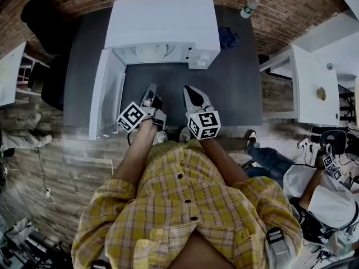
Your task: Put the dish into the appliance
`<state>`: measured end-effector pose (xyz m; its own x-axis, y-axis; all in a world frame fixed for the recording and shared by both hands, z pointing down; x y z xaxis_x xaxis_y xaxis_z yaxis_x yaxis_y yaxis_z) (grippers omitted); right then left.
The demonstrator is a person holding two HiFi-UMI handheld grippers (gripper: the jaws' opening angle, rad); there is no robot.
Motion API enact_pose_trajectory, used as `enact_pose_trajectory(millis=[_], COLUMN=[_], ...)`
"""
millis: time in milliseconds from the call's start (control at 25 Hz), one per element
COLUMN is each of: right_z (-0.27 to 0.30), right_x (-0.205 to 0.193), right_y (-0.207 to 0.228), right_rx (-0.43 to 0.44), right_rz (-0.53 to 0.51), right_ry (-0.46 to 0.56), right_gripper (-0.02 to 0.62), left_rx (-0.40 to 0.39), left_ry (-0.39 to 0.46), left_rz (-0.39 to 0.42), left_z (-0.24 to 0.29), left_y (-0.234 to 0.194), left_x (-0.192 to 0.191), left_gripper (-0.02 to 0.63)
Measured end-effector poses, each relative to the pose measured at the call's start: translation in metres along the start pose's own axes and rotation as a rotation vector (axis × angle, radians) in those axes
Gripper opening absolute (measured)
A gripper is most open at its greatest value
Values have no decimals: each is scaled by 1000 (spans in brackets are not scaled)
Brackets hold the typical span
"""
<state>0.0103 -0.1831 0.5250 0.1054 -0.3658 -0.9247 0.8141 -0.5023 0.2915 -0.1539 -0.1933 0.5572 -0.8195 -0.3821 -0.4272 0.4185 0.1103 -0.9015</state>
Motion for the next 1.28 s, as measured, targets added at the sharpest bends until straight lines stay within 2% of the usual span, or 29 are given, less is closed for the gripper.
enact_pose_trajectory(millis=[320, 480, 680, 1040, 1280], right_z=[0, 1, 1, 1, 1], right_x=[-1, -1, 2, 5, 6], right_y=[-4, -7, -9, -13, -12], right_rx=[15, 22, 30, 40, 41], right_rz=[10, 8, 11, 4, -5], right_ry=[-8, -6, -2, 4, 6], right_gripper=[5, 5, 5, 5, 5], left_rx=[73, 107, 187, 224, 232], left_ry=[-58, -79, -87, -77, -84], left_rz=[414, 586, 784, 974, 1023], left_z=[-10, -12, -18, -20, -20], left_y=[28, 41, 48, 59, 56], left_x=[-4, -8, -12, -12, -16], left_gripper=[-2, -1, -2, -2, -2])
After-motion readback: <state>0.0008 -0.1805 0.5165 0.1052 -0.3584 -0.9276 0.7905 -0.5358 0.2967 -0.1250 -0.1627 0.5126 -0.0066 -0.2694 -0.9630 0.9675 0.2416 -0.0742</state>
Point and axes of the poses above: the fingertips, and each gripper's own axes: z forward along the fingers, y to its right, x out of its top, the point moved 4 cm from there along -z, backward along the fingers, and after that the axes turned 4 degrees about z, right-handed, at the moved point
